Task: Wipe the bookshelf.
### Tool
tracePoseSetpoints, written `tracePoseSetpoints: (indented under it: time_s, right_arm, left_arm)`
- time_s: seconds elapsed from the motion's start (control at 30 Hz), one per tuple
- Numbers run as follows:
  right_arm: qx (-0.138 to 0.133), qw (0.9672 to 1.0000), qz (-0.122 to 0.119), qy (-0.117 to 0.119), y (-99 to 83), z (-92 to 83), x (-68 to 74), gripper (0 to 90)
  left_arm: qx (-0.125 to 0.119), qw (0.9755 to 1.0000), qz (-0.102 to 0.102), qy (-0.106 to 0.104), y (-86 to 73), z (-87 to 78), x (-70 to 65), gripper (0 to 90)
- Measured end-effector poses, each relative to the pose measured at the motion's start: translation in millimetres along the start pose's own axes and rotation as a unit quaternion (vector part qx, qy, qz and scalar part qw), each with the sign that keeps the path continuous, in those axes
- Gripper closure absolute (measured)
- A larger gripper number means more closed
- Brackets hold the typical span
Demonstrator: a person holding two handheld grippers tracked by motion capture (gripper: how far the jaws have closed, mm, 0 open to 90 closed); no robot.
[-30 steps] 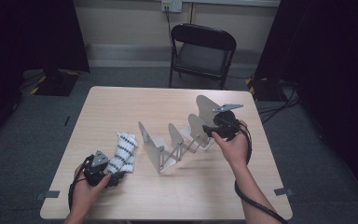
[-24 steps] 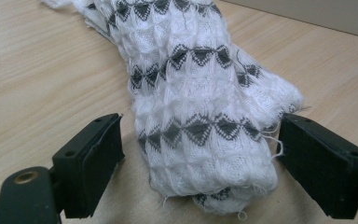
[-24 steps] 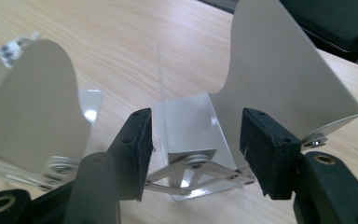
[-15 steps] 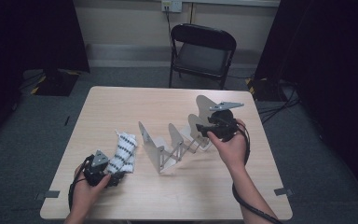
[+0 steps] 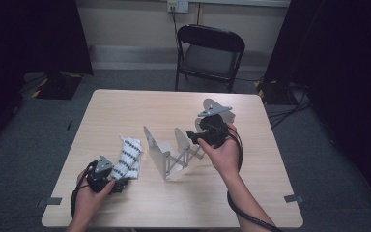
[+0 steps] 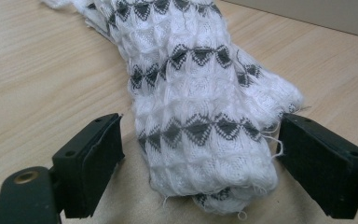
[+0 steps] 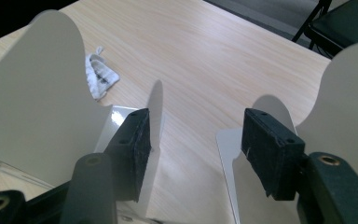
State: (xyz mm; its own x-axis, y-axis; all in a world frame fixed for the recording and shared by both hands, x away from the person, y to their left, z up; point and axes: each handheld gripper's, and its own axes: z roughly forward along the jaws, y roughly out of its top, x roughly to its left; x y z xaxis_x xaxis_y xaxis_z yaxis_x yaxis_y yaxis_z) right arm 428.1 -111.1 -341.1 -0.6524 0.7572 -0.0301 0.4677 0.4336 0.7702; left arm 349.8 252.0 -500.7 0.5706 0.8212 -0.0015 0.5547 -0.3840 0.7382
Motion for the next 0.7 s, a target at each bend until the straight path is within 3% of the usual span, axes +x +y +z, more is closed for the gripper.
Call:
tracePoseSetpoints:
  time_s: [0.23, 0.47, 0.7]
  right_arm:
    - [-0.006, 0.9999, -0.005, 0.015, 10.9, 1.2, 10.3, 40.9]
    - [0.004, 0.9994, 0.011, 0.032, 5.1, 17.2, 17.4, 40.8]
    - [0.033, 0.9983, 0.02, 0.043, -3.7, 33.5, 21.1, 52.9]
  left_arm:
    - [0.0, 1.0, 0.001, 0.0, 0.0, 0.0, 0.1, 14.1]
    - [0.001, 1.0, 0.002, 0.0, 0.1, -0.1, 0.2, 14.1]
    - [0.0, 1.0, 0.0, 0.0, 0.0, 0.0, 0.0, 14.1]
